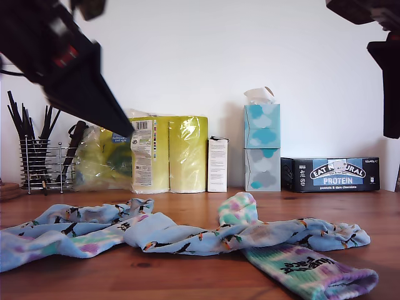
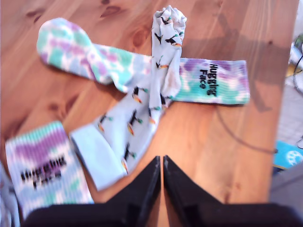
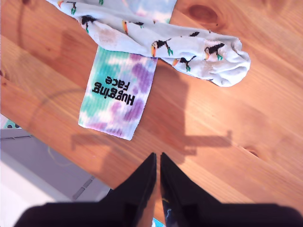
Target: Pair up the socks based on colour and pattern, by placing each sock on top of its pair
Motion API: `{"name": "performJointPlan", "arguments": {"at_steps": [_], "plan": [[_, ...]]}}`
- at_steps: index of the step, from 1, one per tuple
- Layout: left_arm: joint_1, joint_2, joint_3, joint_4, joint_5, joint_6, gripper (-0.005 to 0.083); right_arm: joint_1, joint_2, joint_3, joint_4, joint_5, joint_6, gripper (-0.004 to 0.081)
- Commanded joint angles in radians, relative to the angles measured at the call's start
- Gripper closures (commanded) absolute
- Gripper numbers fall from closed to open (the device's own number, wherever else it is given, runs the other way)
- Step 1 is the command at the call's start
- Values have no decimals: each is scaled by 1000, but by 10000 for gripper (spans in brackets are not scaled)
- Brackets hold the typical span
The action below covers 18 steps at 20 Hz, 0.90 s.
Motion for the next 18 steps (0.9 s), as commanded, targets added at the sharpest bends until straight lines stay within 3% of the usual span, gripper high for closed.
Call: {"name": "performJointPlan", "arguments": {"at_steps": [1,2,5,6,18], "plan": [[-11,55,5,70,1,32,795,3,-5,7,4,-7,-2,783],[-19,89,5,96,1,58,751,6,-5,7,1,-7,-2,783],[-58,190,5,163,1,173,382,7,-5,7,2,-7,-2,783],[-72,219,5,188,-3,193,344,7,-5,7,2,-7,-2,783],[-159,496,26,488,-87,211,347,7,-5,7,14,-7,-2,783]]}}
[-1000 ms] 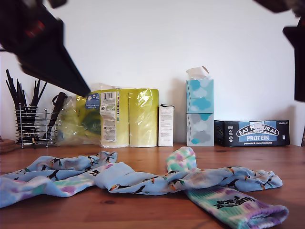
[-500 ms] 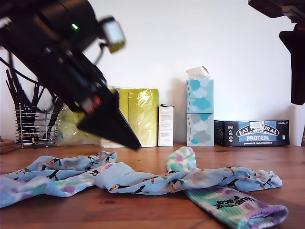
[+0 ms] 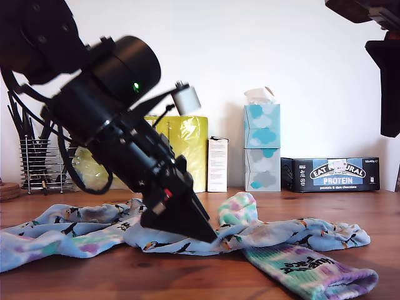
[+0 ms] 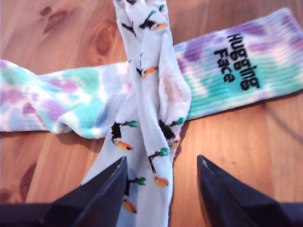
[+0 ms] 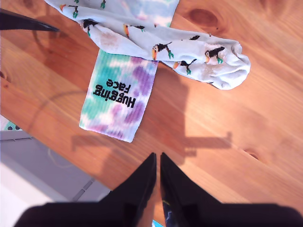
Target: Pair up the socks based on colour and pattern, by placing each sock on top of its pair
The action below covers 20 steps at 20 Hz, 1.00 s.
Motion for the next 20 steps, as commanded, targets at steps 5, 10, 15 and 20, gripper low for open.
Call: {"name": "performJointPlan", "arguments": {"at_steps": [5,10,15,20], "plan": [[-10,99,92,-32,-1,-101,466,5,-5,7,4,-5,-2,783],[-11,176,155,-153,28,-100,484,5,-5,7,3,-27,-2,783],[-16,180,179,-179,29,-97,725,5,-5,7,5,-29,-2,783],[-22,132,283,-304,27,-133,793,5,-5,7,5,-30,-2,783]]}}
